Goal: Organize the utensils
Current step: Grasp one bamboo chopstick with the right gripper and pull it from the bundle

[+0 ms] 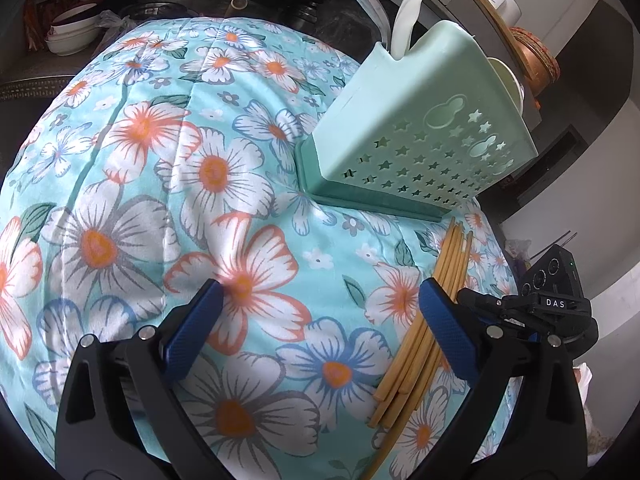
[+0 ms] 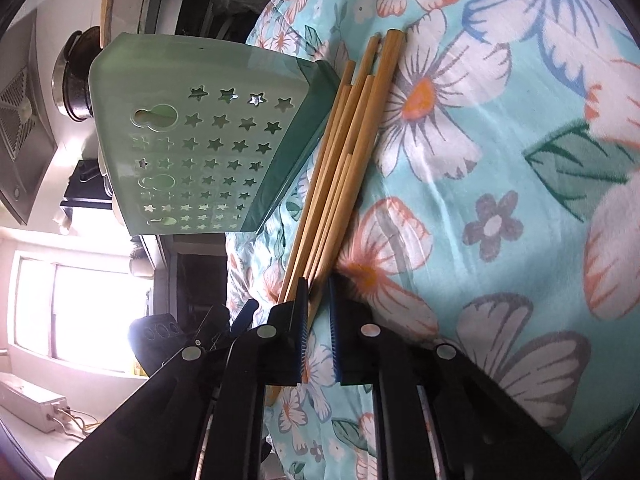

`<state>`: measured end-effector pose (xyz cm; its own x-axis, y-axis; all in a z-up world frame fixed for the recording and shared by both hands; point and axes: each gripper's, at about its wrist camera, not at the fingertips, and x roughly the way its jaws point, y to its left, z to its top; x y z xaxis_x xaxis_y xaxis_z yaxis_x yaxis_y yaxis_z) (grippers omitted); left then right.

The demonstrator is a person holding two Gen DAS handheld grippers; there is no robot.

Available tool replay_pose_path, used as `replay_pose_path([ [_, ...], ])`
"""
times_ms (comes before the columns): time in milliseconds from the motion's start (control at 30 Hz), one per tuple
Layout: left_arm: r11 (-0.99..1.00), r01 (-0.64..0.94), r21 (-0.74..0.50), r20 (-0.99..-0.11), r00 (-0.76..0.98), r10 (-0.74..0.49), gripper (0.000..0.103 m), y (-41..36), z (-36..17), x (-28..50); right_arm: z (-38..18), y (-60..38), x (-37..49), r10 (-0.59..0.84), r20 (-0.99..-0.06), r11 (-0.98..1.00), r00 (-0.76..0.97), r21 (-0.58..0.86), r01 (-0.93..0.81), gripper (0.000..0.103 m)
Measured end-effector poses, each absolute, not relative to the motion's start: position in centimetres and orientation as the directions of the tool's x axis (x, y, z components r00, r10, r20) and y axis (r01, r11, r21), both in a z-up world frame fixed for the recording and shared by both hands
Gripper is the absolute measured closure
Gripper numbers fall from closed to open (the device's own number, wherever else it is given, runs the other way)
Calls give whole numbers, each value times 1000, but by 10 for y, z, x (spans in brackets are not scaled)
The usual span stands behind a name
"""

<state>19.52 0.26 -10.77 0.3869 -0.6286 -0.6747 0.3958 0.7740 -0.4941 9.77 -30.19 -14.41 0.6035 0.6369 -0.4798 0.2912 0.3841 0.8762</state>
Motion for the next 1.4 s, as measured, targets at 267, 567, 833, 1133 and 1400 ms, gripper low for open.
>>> replay_pose_path([
  [267, 774, 396, -494, -675, 386, -628, 8, 2, -108, 195, -151, -311, 98, 652, -446, 324, 613, 895, 307, 95],
  [567, 774, 395, -495, -677, 384, -628, 8, 3, -108, 196, -150, -332, 68, 677, -472, 312, 565, 879, 361, 94],
  [833, 777, 398, -488, -680, 384, -624, 8, 4, -108, 196, -138, -350, 44, 619, -559, 385, 552, 829, 407, 89],
  [1133, 778, 405, -480, -682, 386, -622, 8, 2, -108, 196, -126, -345, 62, 494, -652, 474, 575, 756, 451, 84],
  [1400, 779, 415, -470, -683, 387, -619, 8, 0, -107, 194, -126, -354, 54, 496, -613, 364, 616, 790, 493, 72],
])
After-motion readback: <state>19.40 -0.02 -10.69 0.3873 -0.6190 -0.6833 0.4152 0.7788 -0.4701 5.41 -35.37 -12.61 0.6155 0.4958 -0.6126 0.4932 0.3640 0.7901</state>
